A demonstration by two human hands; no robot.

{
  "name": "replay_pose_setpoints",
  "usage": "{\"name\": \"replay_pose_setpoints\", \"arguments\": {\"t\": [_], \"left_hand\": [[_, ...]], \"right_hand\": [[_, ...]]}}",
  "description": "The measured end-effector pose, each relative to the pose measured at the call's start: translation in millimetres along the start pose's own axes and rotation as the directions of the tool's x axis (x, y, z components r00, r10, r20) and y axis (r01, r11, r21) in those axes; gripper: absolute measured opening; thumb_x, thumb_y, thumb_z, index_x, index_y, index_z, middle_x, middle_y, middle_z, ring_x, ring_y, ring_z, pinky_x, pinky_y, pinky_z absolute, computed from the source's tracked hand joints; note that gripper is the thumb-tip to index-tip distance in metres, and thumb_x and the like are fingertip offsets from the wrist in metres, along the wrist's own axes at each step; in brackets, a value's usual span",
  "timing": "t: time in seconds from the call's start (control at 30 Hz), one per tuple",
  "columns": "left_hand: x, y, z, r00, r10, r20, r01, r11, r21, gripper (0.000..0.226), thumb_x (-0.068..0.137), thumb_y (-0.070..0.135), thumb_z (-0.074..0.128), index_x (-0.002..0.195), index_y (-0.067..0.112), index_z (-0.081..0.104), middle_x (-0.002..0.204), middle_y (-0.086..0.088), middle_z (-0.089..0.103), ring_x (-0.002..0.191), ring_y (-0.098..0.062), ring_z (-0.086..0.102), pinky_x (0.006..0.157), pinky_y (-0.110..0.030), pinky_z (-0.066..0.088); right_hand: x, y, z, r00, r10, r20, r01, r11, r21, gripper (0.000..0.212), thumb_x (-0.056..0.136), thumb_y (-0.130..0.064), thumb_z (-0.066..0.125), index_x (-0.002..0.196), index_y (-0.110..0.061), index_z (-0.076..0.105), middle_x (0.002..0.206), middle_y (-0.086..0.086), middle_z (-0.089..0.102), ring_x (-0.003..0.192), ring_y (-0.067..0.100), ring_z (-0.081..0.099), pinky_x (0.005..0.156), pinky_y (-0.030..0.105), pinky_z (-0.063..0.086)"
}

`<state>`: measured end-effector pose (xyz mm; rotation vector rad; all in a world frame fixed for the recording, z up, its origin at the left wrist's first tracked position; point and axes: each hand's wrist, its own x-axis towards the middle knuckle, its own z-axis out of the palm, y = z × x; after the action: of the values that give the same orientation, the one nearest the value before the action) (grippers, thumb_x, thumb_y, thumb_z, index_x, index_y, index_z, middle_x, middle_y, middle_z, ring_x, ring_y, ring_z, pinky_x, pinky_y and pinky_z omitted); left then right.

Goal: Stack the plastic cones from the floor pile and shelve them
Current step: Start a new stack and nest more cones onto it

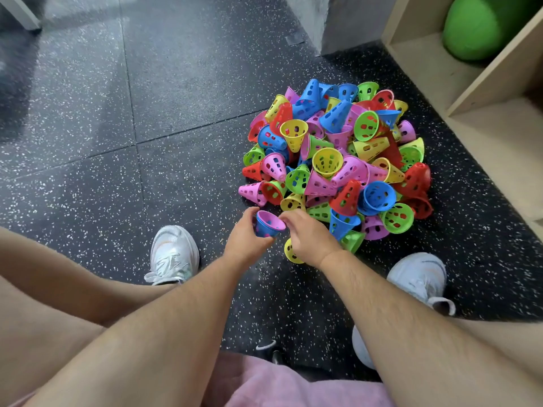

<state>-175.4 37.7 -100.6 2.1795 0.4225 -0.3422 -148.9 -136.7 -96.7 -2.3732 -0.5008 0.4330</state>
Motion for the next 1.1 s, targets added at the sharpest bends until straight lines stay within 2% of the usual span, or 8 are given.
{"name": "replay_pose_setpoints", "arguments": {"t": [0.17,0.4,0.57,0.67,0.73,0.87,0.97,1.1], "left_hand": [[-4,-3,0,0.996,0.007,0.085,-0.017,0.993,0.120,0.078,0.081,0.015,0.079,0.149,0.025,0.044,0.132,0.007,0.062,0.105,-0.007,0.056,0.088,-0.023,0.040],[-5,-4,5,0.991,-0.001,0.131,-0.016,0.991,0.130,0.079,0.080,0.010,0.078,0.150,0.024,0.042,0.135,0.003,0.063,0.109,-0.010,0.059,0.094,-0.029,0.049],[-7,-4,7,0.992,0.001,0.124,-0.017,0.991,0.134,0.078,0.079,0.010,0.078,0.148,0.022,0.043,0.132,0.004,0.062,0.107,-0.010,0.059,0.092,-0.030,0.051],[-8,-5,6,0.994,-0.010,0.113,-0.002,0.994,0.110,0.076,0.079,0.010,0.077,0.146,0.023,0.044,0.130,0.005,0.063,0.108,-0.014,0.062,0.093,-0.037,0.056],[-7,-7,5,0.994,-0.028,0.104,0.019,0.996,0.091,0.074,0.079,0.010,0.078,0.144,0.024,0.044,0.127,0.006,0.063,0.107,-0.013,0.062,0.089,-0.033,0.053],[-5,-12,2,0.995,-0.071,0.065,0.066,0.995,0.072,0.072,0.077,0.012,0.080,0.139,0.025,0.046,0.121,0.006,0.065,0.100,-0.014,0.064,0.080,-0.029,0.049],[-3,-13,2,0.994,-0.101,0.041,0.099,0.994,0.049,0.069,0.078,0.010,0.078,0.138,0.023,0.046,0.116,0.005,0.063,0.099,-0.017,0.063,0.079,-0.030,0.049],[-2,-12,3,0.994,-0.107,0.033,0.107,0.994,0.011,0.066,0.077,0.007,0.076,0.136,0.021,0.048,0.115,0.005,0.064,0.103,-0.017,0.064,0.082,-0.026,0.044]], "right_hand": [[-26,14,-11,1.000,-0.010,0.009,0.011,0.974,-0.226,0.026,0.090,-0.015,0.051,0.115,-0.018,0.059,0.115,-0.002,0.056,0.111,0.019,0.050,0.096,0.040,0.045],[-30,22,-2,0.980,0.112,0.166,-0.039,0.919,-0.391,0.056,0.093,-0.034,0.060,0.145,-0.028,0.040,0.137,-0.004,0.047,0.126,0.020,0.044,0.107,0.038,0.039],[-16,18,15,0.951,0.208,0.228,-0.078,0.876,-0.476,0.052,0.093,-0.034,0.062,0.141,-0.025,0.043,0.132,0.006,0.048,0.122,0.027,0.045,0.100,0.040,0.041],[-12,16,26,0.944,0.270,0.189,-0.142,0.852,-0.505,0.045,0.092,-0.019,0.063,0.133,-0.021,0.044,0.127,0.010,0.050,0.118,0.030,0.048,0.093,0.040,0.044],[-11,16,30,0.944,0.287,0.164,-0.173,0.852,-0.494,0.043,0.091,-0.014,0.064,0.128,-0.020,0.042,0.124,0.011,0.052,0.115,0.030,0.049,0.088,0.039,0.045],[-7,21,27,0.951,0.296,0.092,-0.244,0.898,-0.367,0.047,0.089,-0.025,0.067,0.127,-0.017,0.041,0.124,0.008,0.053,0.114,0.029,0.051,0.091,0.041,0.047],[-4,22,15,0.940,0.342,0.013,-0.340,0.937,-0.075,0.056,0.089,-0.030,0.067,0.137,-0.020,0.041,0.134,0.003,0.048,0.120,0.025,0.050,0.099,0.040,0.045],[7,8,-3,0.912,0.398,-0.100,-0.351,0.882,0.313,0.066,0.084,-0.026,0.070,0.144,-0.034,0.044,0.129,-0.002,0.043,0.115,0.017,0.051,0.088,0.024,0.039]]}}
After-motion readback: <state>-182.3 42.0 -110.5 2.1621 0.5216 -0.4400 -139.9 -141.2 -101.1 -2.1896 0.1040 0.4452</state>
